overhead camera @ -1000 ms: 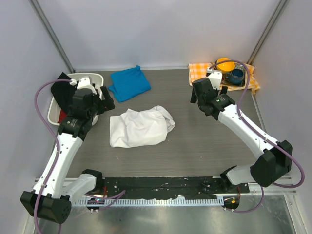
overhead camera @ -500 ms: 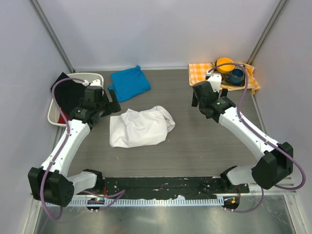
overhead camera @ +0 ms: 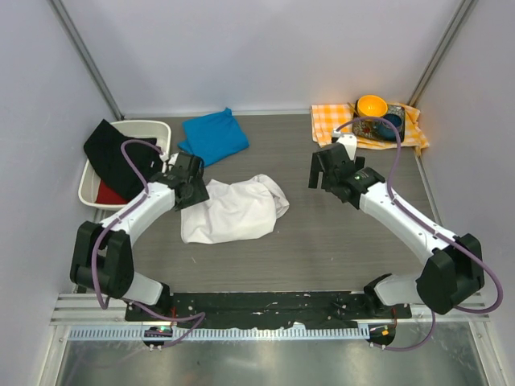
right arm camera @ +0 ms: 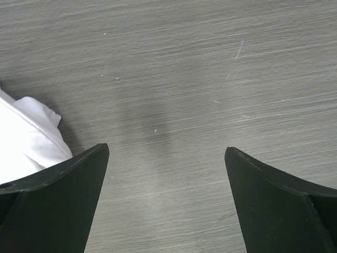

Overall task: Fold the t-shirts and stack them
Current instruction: Flatten the tshirt out

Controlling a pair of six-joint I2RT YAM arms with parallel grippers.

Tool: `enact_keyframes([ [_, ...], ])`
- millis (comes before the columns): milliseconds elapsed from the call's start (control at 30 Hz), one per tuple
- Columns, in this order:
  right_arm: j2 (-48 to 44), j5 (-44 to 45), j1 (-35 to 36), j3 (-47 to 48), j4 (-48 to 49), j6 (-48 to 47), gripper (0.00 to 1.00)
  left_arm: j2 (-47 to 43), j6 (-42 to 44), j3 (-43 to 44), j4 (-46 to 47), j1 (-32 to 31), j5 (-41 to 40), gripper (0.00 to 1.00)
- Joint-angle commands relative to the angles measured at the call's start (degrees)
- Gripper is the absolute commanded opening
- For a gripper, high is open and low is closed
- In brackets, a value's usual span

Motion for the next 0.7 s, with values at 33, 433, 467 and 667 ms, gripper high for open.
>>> enact_keyframes([
  [33, -4.0, -4.3, 0.1, -1.2, 4.0, 0.9, 0.98, 3.3, -7.1, 1.2, 1.3, 0.3, -8.5, 0.63],
  [433, -4.0, -8.2, 1.8, -2.0, 5.0, 0.9, 0.98, 16.5, -9.5, 6.3, 1.9, 1.8, -13.9, 0.64],
  [467, -4.0, -8.1, 2.0, -2.1, 5.0, 0.7, 0.98, 17.2, -9.8, 6.5, 1.7, 2.4, -13.8, 0.66],
  [667, -4.0, -7.9, 2.4, -2.2, 5.0, 0.6, 0.98, 20.8, -9.7, 6.6, 3.6, 3.5, -13.0, 0.44],
])
